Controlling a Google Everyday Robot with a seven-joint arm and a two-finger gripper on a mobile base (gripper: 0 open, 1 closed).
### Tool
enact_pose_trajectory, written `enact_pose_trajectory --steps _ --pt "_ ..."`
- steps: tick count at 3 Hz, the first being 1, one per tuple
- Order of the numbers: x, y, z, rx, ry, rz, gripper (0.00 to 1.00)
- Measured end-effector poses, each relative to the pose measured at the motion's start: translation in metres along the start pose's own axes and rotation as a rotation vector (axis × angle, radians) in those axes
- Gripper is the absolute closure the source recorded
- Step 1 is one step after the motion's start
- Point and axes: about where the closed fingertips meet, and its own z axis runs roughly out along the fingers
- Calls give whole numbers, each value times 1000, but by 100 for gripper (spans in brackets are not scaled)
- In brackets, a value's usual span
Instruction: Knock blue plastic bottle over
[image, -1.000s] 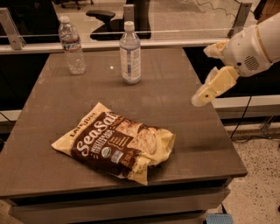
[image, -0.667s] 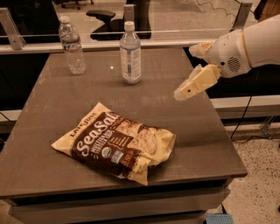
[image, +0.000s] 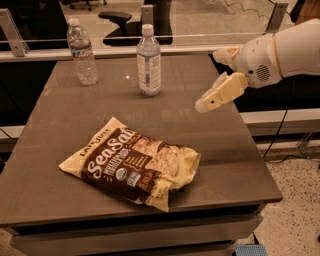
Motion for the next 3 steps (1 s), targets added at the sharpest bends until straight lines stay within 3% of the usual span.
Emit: enact_pose_trajectory --steps 3 --pt "-31 -67 83 -55 -185 -66 0"
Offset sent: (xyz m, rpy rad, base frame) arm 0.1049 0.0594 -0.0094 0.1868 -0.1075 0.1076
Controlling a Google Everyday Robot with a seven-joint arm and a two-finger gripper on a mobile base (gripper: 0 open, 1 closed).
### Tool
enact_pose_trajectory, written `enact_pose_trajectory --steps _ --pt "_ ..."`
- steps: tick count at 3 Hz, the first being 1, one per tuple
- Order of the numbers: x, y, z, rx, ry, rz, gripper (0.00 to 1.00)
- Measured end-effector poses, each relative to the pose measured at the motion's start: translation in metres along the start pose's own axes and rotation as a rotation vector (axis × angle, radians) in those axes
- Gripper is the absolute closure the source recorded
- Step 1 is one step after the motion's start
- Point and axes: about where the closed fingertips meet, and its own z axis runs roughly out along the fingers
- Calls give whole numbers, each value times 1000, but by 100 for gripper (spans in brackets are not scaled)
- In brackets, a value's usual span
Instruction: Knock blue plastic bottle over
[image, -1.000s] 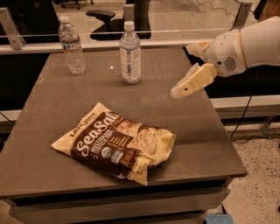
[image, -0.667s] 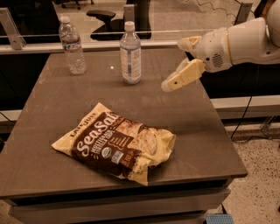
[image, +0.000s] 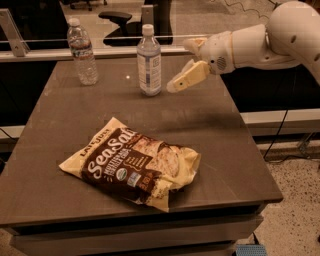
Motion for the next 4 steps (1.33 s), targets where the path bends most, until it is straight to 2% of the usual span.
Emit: enact_pose_trajectory --steps 1,2,3,4 --pt "0 -22 26 -25 -40 -2 0" --pt "-7 -31 59 -91 -109 4 0" --pt "-16 -28 84 -172 -202 16 0" --pt "-37 -6 89 -267 -286 9 0"
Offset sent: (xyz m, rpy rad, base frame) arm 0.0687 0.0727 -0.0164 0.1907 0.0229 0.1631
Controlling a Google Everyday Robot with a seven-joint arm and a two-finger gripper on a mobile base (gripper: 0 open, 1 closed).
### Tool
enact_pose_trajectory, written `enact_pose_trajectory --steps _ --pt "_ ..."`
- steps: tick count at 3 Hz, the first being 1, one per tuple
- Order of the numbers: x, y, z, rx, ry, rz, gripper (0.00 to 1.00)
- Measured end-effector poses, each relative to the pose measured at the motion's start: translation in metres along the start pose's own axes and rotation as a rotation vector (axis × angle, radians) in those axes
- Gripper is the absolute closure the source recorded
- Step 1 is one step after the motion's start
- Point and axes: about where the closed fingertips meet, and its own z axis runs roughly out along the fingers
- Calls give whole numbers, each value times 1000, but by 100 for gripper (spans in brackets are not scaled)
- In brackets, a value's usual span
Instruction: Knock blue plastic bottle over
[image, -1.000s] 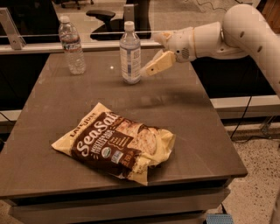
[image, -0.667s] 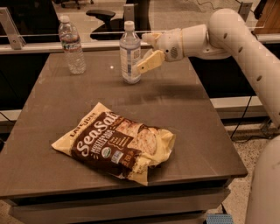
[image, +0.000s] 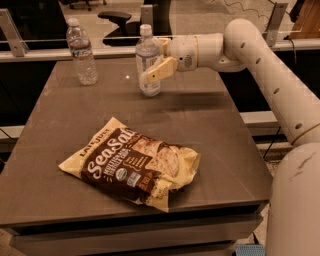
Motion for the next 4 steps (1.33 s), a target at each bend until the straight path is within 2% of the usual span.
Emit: enact_pose_trajectory --steps 2,3,4 --pt "-39 72 7 -163 -102 -13 0" --pt "-42 92 5 -191 -111 -10 0" --pt "-41 102 4 -204 -108 -15 0"
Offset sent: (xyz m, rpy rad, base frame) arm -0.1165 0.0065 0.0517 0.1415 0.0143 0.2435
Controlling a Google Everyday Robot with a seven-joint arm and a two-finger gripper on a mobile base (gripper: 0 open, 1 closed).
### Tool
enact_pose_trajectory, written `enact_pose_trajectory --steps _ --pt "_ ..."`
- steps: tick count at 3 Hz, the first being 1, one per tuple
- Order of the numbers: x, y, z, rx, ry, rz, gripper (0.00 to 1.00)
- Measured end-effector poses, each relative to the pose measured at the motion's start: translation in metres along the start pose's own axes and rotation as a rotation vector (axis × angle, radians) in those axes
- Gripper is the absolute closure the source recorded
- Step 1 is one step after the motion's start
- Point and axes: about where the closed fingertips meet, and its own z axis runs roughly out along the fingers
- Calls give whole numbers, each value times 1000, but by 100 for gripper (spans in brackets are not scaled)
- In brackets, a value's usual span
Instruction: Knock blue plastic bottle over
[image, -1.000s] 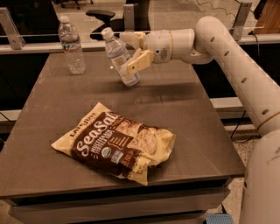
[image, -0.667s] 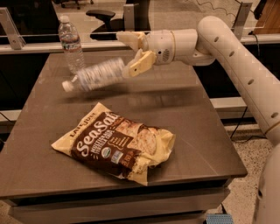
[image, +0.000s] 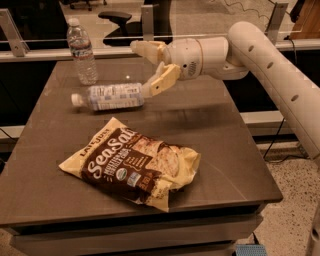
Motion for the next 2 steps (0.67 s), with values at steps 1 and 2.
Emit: enact_pose_trajectory --steps 1,2 --pt "7 -7 -25 62 31 -19 0" --pt "15 -22 -75 171 76 -36 0"
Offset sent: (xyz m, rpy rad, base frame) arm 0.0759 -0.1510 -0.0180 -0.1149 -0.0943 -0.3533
